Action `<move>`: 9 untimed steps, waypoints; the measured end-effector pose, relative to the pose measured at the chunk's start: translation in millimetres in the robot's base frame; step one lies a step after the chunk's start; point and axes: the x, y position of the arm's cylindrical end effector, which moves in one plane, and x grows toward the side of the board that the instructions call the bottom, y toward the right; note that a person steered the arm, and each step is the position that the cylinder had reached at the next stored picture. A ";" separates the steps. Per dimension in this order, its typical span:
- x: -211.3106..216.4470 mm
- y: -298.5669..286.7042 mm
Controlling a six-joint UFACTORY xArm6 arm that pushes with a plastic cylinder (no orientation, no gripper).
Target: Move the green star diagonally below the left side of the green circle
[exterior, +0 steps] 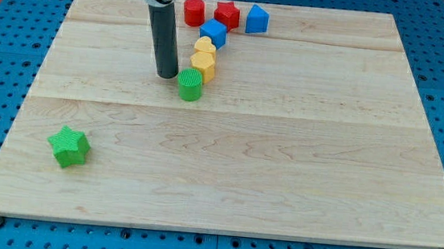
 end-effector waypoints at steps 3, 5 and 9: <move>36.2 39.7; 170.2 -72.5; 109.5 -42.8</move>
